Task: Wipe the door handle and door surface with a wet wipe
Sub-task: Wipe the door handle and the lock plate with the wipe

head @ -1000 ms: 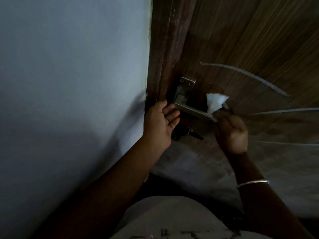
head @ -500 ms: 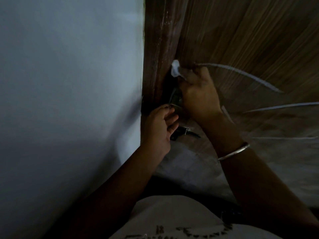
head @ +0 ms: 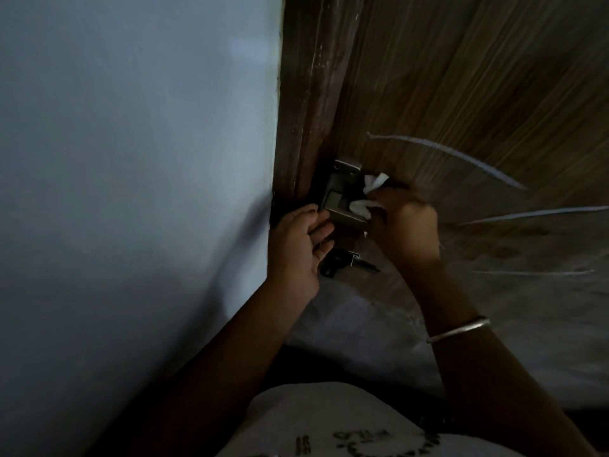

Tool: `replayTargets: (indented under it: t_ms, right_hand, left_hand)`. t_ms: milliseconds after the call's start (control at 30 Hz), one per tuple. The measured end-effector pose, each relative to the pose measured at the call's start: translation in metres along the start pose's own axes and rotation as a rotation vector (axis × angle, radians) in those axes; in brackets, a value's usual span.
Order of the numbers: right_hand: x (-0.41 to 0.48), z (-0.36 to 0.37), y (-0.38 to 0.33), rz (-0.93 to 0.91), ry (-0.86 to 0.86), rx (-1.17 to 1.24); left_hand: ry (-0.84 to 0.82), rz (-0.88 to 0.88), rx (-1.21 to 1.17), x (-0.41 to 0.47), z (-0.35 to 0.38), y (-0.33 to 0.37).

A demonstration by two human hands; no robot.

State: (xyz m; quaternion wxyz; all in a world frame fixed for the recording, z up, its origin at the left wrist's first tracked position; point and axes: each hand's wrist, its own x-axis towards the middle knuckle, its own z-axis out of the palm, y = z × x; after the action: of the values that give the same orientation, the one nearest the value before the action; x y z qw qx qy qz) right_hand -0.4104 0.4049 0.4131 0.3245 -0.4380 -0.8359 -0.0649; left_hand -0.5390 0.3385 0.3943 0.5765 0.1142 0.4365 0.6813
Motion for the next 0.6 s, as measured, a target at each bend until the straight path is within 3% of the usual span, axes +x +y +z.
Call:
replayTargets:
  t_ms: [133,233,367,600]
  right_hand:
    - [0.002,-0.011,-0.005,0.085,0.212,0.119]
    - [0.014,-0.013,-0.007,-0.067,0.235,0.056]
    - [0.029,0.006,-0.021,-0.246,0.074,-0.17]
    - [0.034,0.013,-0.022,-0.246,-0.065,-0.283]
  left_hand:
    - [-0.056,-0.002,0.031,-0.001,0.002,-0.003]
    - [-0.111,0.036,0.063,-0.001,0.002,-0.002]
    - [-0.147,0.073,0.09,0.001,0.002,0.0]
    - [-0.175,0.103,0.135,0.002,-0.002,-0.002]
